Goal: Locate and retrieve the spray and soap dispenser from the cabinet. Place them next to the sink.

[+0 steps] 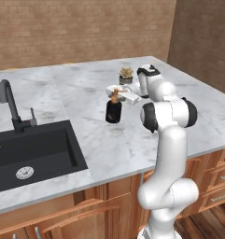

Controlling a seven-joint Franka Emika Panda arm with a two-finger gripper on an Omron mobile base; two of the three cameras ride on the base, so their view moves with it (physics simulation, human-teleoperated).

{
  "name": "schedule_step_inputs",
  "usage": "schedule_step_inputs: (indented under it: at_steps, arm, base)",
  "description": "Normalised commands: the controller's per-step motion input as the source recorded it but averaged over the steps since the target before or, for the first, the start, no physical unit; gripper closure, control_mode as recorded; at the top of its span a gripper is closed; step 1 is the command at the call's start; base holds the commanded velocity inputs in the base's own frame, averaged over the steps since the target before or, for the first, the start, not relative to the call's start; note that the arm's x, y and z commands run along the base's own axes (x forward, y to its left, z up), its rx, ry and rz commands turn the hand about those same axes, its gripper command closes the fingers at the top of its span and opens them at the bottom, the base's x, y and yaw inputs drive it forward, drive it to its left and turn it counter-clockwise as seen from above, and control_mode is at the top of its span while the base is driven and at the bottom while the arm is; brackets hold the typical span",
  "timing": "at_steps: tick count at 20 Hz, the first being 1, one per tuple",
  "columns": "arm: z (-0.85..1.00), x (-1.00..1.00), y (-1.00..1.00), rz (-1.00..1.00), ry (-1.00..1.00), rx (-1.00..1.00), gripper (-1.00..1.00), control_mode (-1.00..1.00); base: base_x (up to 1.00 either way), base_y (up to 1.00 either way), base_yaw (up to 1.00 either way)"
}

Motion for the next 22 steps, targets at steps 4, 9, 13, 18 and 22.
schedule_step_inputs:
  at_steps: [4,9,13,18,22]
  arm:
    - [-0.28,-0.08,0.39,-0.07,0.02,0.00,1.00,-1.00]
    - [-0.22,0.00,0.24,-0.16,0.00,-0.01,1.00,-1.00]
    - [-0.21,0.03,0.15,-0.22,0.05,-0.03,1.00,-1.00]
    - [-0.24,0.07,0.17,-0.21,0.04,-0.05,1.00,-1.00]
    - [-0.17,0.14,0.26,-0.18,0.00,-0.07,1.00,-1.00]
  base:
    - [0.00,0.00,0.00]
    - [0.00,0.00,0.00]
    - [0.00,0.00,0.00]
    - [0.00,0.00,0.00]
    - [0.00,0.00,0.00]
